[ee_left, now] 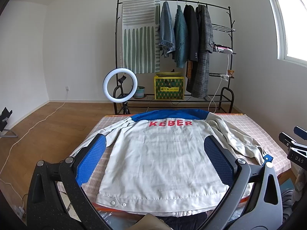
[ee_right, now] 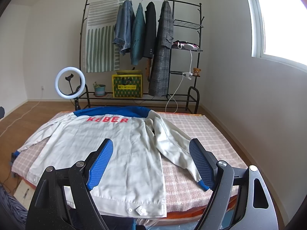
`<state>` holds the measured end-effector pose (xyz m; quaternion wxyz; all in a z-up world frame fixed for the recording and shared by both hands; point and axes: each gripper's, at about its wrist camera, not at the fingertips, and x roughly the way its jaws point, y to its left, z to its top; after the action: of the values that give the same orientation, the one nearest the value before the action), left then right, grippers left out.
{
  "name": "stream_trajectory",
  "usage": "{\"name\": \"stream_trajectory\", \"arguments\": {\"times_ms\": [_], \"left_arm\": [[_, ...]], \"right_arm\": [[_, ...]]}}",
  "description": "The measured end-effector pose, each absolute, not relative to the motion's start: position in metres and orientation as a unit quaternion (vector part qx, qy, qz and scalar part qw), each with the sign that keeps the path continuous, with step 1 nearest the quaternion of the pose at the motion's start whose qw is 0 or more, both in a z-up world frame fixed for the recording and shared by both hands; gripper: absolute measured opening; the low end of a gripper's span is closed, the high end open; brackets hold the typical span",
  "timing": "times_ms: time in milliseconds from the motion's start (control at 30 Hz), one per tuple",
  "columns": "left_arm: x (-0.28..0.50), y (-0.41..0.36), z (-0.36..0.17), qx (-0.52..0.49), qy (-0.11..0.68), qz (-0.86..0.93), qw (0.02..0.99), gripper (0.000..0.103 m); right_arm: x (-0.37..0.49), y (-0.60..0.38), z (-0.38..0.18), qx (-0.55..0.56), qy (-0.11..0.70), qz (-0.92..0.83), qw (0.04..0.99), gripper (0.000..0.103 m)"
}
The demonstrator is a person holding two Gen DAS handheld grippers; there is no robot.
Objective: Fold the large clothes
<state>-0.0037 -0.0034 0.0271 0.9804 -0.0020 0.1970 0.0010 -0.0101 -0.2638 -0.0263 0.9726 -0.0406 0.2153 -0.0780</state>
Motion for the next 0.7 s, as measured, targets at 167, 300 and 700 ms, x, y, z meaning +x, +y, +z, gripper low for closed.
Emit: {"name": "stream_trajectory", "arguments": {"times_ms": [167, 300, 700], "left_arm": [[-0.0043, -0.0036, 0.0280, -0.002, 0.196, 0.001, 0.981, 0.103], [-0.0043, -0.0035, 0.0278, -0.002, 0.196, 0.001, 0.981, 0.103], [-0.0045, -0.0031, 0.0252, -0.002, 0.196, 0.001, 0.981, 0.103]], "right_arm": [[-0.0097, -0.2645, -0.0260, -0.040, 0.216, -0.078, 0.973, 0.082], [-0.0098, -0.2646, -0.0261, -0.040, 0.216, -0.078, 0.972, 0.082], [-0.0095, -0.2617, -0.0296, -0.037, 0.220, -0.075, 0.972, 0.082]]}}
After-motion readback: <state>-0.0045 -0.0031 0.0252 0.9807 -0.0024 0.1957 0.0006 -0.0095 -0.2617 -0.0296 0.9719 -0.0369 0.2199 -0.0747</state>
